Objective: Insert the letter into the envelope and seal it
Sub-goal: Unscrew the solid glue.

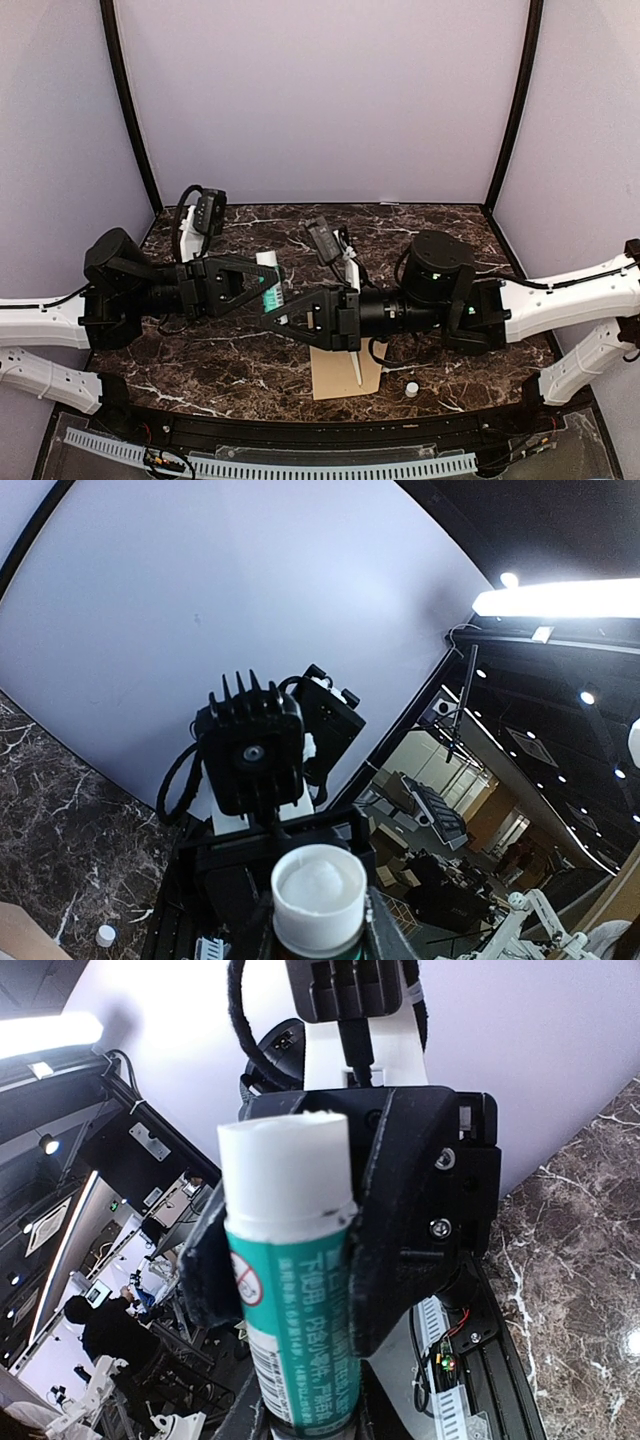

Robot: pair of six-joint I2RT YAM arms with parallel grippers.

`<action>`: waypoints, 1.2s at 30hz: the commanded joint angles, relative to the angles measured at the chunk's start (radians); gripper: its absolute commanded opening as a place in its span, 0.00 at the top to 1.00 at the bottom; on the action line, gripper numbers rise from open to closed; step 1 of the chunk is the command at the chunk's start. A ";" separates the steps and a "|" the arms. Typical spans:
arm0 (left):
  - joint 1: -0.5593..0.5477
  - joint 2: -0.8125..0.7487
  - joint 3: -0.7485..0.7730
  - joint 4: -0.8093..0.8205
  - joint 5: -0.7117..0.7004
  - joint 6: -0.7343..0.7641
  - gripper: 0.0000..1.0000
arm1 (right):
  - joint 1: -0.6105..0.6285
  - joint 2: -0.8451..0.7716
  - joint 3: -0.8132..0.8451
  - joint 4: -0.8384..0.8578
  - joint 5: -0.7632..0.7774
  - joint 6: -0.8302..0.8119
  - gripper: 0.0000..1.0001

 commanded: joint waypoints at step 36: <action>0.002 -0.080 0.097 -0.650 -0.569 -0.060 1.00 | 0.101 0.225 0.473 -0.841 0.657 -0.120 0.60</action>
